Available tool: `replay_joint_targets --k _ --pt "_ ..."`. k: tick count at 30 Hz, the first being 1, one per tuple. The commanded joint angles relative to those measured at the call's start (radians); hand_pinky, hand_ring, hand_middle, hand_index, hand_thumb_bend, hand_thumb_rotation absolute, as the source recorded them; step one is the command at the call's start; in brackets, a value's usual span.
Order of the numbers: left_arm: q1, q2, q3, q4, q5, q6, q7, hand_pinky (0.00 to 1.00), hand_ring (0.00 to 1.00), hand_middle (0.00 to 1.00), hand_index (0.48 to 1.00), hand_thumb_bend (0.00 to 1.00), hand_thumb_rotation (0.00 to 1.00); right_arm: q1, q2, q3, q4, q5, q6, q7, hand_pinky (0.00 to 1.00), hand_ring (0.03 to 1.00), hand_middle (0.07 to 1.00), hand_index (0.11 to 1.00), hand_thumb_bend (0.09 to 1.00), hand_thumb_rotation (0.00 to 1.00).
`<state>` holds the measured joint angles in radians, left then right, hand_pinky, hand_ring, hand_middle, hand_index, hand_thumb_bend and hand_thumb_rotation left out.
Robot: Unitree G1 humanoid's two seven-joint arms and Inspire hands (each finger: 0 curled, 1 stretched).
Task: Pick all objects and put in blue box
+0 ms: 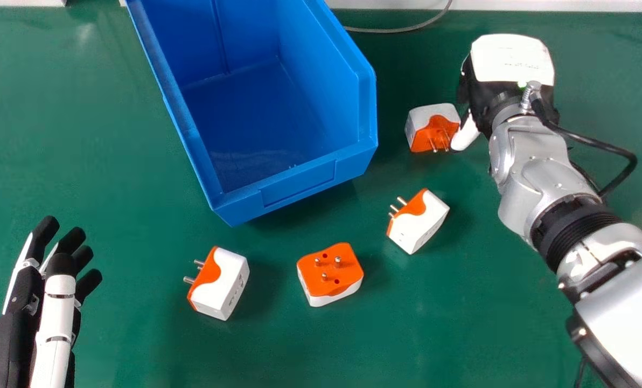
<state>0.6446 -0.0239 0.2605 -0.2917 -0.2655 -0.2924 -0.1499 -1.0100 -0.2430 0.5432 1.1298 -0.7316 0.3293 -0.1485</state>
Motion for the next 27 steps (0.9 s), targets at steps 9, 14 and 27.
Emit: replay_joint_targets --k 9,14,27 --pt "0.003 -0.001 0.000 -0.010 -0.001 -0.009 0.003 0.86 0.89 0.89 0.910 0.46 0.73 -0.032 -0.036 0.010 -0.060 -0.014 0.028 0.028 0.30 0.403 0.518 0.578 0.823 0.34" --pt "-0.003 -0.002 -0.001 -0.006 0.008 -0.005 0.012 0.86 0.88 0.88 0.907 0.45 0.72 -0.038 -0.042 0.013 -0.077 -0.015 0.040 0.049 0.35 0.461 0.595 0.665 0.855 0.40" --pt "-0.003 0.001 -0.004 -0.018 0.012 0.004 0.016 0.86 0.89 0.89 0.910 0.47 0.73 -0.023 -0.031 0.016 -0.124 -0.023 0.098 0.099 0.61 0.724 0.812 0.838 0.855 0.54"
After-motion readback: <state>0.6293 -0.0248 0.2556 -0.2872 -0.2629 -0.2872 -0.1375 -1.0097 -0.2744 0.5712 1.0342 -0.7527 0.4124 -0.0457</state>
